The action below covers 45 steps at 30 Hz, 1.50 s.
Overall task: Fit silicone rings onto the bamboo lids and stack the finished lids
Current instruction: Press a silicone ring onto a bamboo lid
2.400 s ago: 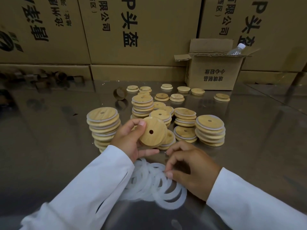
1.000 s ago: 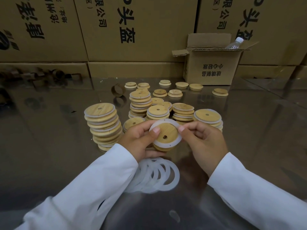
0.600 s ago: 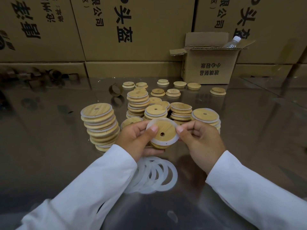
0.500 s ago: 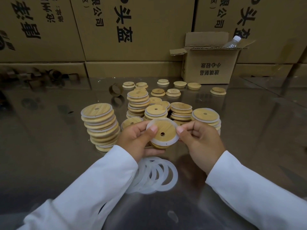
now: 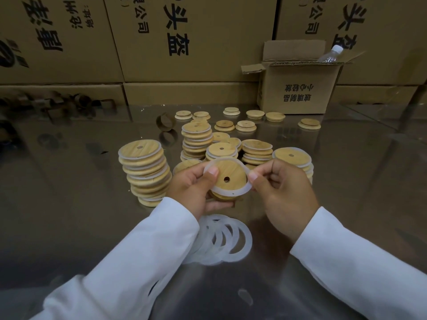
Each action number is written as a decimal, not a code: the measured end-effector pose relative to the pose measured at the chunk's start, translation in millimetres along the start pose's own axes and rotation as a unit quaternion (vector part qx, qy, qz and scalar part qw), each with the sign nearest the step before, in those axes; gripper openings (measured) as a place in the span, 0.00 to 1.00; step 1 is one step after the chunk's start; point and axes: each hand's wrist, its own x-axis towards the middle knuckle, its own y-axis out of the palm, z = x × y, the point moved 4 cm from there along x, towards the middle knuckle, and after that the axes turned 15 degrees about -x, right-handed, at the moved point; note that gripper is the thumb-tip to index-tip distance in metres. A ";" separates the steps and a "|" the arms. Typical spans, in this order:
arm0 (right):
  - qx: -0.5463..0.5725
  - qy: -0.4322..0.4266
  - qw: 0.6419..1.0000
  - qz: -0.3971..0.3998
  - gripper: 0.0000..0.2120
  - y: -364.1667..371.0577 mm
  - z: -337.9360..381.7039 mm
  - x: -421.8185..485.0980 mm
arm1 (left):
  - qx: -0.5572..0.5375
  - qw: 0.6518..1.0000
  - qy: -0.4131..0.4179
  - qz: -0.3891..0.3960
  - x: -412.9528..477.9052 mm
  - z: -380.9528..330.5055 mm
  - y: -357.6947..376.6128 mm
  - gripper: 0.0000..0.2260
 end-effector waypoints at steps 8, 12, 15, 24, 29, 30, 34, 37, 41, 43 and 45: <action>0.091 0.031 0.995 0.010 0.07 -4.1 -6.1 1.0 | -0.006 0.999 -0.015 0.037 -3.2 -2.6 1.9 0.09; 0.150 0.054 0.987 0.026 0.06 -2.9 -8.3 2.6 | -0.020 0.999 -0.019 0.031 -2.8 -1.8 2.4 0.07; 0.142 0.048 0.989 0.004 0.02 -2.2 -7.2 1.0 | -0.030 0.999 -0.023 0.033 -2.4 -1.8 3.8 0.07; 0.122 0.084 0.989 -0.017 0.03 4.3 -11.2 -3.3 | -0.069 0.996 -0.037 0.035 -2.1 -0.8 6.6 0.09; 0.110 0.072 0.991 -0.018 0.03 1.6 -11.7 -2.7 | -0.013 0.998 -0.025 0.054 -0.9 -2.9 2.7 0.09; 0.107 0.071 0.992 -0.015 0.03 1.1 -12.1 -2.4 | 0.017 0.998 -0.018 0.058 -0.7 -3.1 1.7 0.11; 0.054 0.043 0.998 0.006 0.06 0.6 -10.8 -1.7 | 0.094 0.994 0.013 0.056 -1.7 -2.9 -1.0 0.07; 0.032 0.034 0.999 0.017 0.04 1.4 -10.2 -2.2 | 0.109 0.992 0.031 0.046 -1.7 -3.8 -2.8 0.05; 0.015 0.026 1.000 0.002 0.02 0.7 -9.5 -3.3 | 0.113 0.992 0.040 0.036 -1.0 -5.5 -2.5 0.05; -0.005 0.031 0.999 -0.007 0.02 -0.8 -10.2 -3.3 | 0.108 0.993 0.037 0.034 -1.5 -6.0 -1.5 0.04; -0.028 0.039 0.999 -0.003 0.03 -1.9 -11.4 -2.7 | 0.114 0.992 0.036 0.033 -1.9 -6.6 -1.4 0.04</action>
